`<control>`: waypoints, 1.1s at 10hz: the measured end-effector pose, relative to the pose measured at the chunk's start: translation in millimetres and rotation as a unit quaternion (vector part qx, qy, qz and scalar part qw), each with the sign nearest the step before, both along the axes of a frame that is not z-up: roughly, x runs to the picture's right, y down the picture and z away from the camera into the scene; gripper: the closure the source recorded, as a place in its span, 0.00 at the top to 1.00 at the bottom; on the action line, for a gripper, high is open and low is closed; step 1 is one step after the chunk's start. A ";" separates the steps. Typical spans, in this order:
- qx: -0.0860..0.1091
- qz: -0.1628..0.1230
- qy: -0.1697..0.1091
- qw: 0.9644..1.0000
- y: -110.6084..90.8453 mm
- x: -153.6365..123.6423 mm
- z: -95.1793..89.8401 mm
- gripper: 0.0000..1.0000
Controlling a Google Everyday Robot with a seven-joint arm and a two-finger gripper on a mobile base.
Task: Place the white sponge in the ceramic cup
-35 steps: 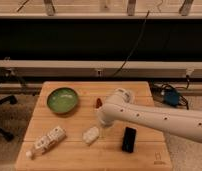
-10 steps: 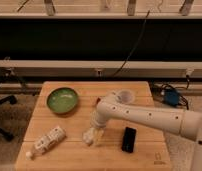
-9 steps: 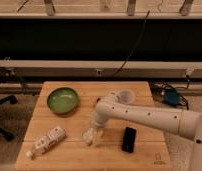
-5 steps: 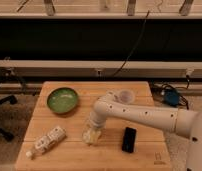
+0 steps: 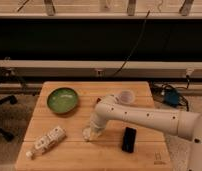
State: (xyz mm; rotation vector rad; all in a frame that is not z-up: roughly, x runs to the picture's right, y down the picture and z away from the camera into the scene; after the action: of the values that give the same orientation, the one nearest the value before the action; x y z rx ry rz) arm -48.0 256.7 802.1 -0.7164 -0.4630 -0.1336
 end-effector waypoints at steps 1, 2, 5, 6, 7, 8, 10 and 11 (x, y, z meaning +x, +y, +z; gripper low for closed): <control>-0.002 0.001 0.002 1.000 2.3 1.4 -0.2 0.00; -0.002 0.001 0.002 1.000 1.7 1.5 -0.1 0.00; -0.004 -0.002 0.002 1.000 3.0 1.7 -1.6 0.00; -0.003 -0.002 0.002 1.000 2.8 1.6 -1.8 0.00; -0.003 -0.002 0.002 1.000 2.7 1.6 -1.8 0.00; -0.004 -0.002 0.002 1.000 2.2 1.7 -2.0 0.00; -0.003 -0.013 -0.009 1.000 -7.1 -2.3 -6.7 0.00; 0.003 -0.024 -0.026 0.999 -28.4 -16.2 -16.2 0.00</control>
State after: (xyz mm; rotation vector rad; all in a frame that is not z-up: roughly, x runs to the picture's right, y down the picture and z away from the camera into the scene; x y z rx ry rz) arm -64.1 228.2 785.9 -0.7196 -0.4945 -0.1982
